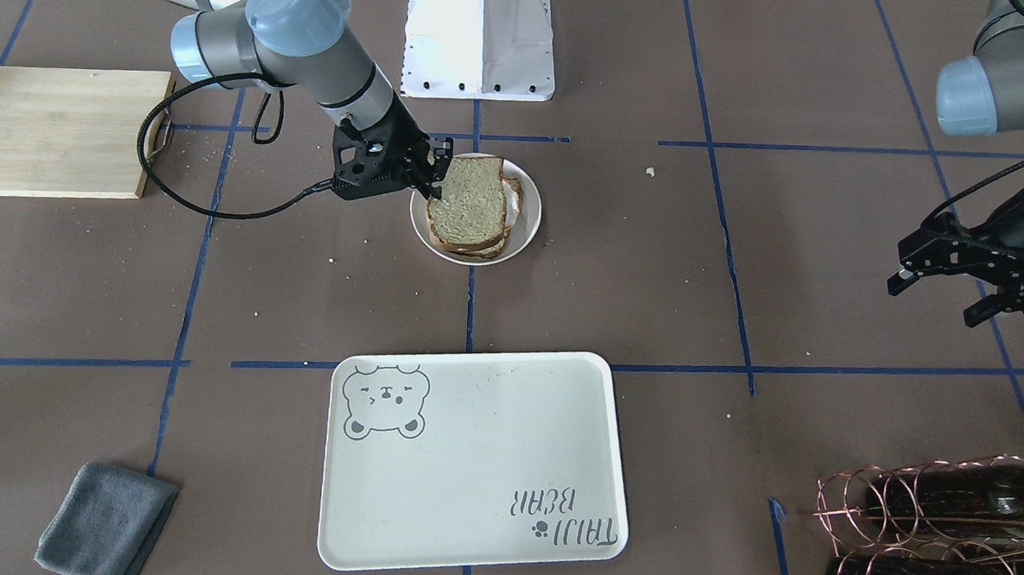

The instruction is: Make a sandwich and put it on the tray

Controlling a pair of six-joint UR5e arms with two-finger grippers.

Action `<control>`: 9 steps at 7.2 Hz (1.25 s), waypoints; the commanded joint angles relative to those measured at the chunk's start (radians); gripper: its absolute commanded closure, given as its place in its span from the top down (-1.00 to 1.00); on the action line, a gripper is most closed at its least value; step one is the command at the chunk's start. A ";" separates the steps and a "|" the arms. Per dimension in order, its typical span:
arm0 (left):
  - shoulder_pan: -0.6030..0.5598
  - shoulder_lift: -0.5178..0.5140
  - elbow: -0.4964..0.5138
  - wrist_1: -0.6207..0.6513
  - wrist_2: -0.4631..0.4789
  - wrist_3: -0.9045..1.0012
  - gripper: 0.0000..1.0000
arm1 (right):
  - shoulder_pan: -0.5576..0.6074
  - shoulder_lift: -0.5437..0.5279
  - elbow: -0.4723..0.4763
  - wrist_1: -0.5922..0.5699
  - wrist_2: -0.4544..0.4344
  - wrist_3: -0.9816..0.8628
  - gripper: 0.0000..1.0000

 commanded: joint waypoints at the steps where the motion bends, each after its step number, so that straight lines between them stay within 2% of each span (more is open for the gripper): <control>1: 0.000 0.000 0.002 0.000 0.000 0.000 1.00 | -0.024 0.040 -0.053 0.002 -0.028 0.011 -1.00; 4: 0.000 0.000 0.002 0.000 0.000 0.000 1.00 | -0.051 0.034 -0.056 -0.006 -0.028 0.031 -0.95; 5: 0.000 -0.002 0.004 0.000 0.000 0.000 1.00 | -0.052 0.028 -0.057 -0.008 -0.030 0.031 0.49; 6: 0.006 -0.003 0.005 0.000 0.000 -0.002 1.00 | -0.047 0.028 -0.054 -0.011 -0.028 0.031 0.99; 7: 0.024 -0.014 0.007 -0.012 0.002 -0.053 1.00 | -0.020 0.028 -0.050 -0.014 -0.018 0.030 1.00; 9: 0.127 -0.032 -0.001 -0.146 0.012 -0.307 1.00 | 0.065 -0.010 -0.033 -0.015 0.013 0.021 1.00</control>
